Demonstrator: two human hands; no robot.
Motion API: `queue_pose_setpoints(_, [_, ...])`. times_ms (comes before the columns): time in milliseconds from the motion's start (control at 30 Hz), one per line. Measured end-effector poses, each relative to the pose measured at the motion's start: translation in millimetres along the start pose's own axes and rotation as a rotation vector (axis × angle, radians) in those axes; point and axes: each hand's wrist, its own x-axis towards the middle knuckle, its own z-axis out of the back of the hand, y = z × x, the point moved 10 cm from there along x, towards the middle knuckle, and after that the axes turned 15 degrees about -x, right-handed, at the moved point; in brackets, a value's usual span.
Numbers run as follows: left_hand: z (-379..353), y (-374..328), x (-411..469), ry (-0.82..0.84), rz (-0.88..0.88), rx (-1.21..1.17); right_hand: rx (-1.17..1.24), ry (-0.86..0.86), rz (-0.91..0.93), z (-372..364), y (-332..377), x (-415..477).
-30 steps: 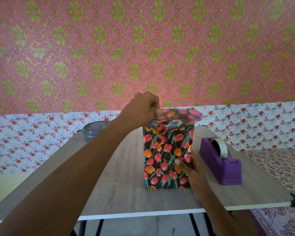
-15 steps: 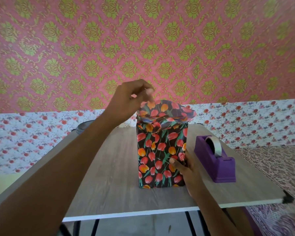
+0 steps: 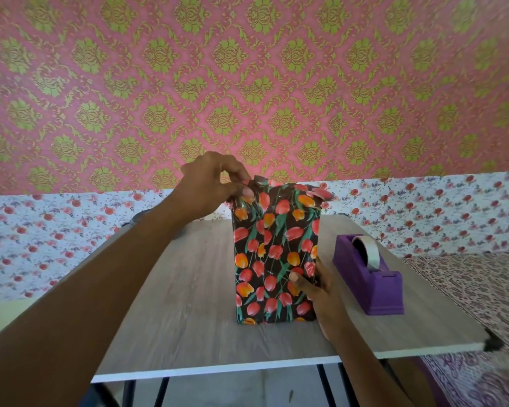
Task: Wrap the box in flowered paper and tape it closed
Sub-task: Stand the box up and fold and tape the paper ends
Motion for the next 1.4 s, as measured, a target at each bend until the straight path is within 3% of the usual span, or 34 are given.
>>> queue_pose_setpoints(200, [-3.4,-14.9,7.3,0.284,-0.008,0.479,-0.005,0.006,0.009,0.6,0.0,2.1])
queue_pose_setpoints(333, [0.4,-30.0,13.0,0.288,-0.202,0.582,0.003,0.002,-0.001,-0.1,-2.8,2.7])
queue_pose_setpoints(467, [10.2,-35.3,11.0,0.167,-0.338,0.622,-0.009,0.003,0.004,0.2,-3.6,3.5])
queue_pose_setpoints(567, [21.1,-41.3,11.0,0.068,-0.32,0.473,-0.006,0.008,0.004,-0.5,-3.2,3.5])
queue_pose_setpoints(700, [9.6,-36.1,2.6,0.199,-0.088,0.103,-0.005,0.019,0.015,-2.2,-2.5,3.6])
queue_pose_setpoints(800, [-20.7,-34.1,-10.5,0.298,-0.057,0.197,0.014,0.022,0.008,-2.3,-3.9,3.5])
queue_pose_setpoints(933, [-26.0,-35.7,-3.7,0.066,-0.172,0.428,0.026,0.025,0.011,-2.2,-4.8,3.4])
queue_pose_setpoints(1133, [-19.9,-11.3,0.5,-0.156,-0.014,0.202,0.027,0.016,0.001,0.1,-0.2,2.4])
queue_pose_setpoints(1400, [-28.7,-17.0,10.0,0.034,0.151,-0.005,0.017,0.005,-0.009,0.1,-0.4,0.3])
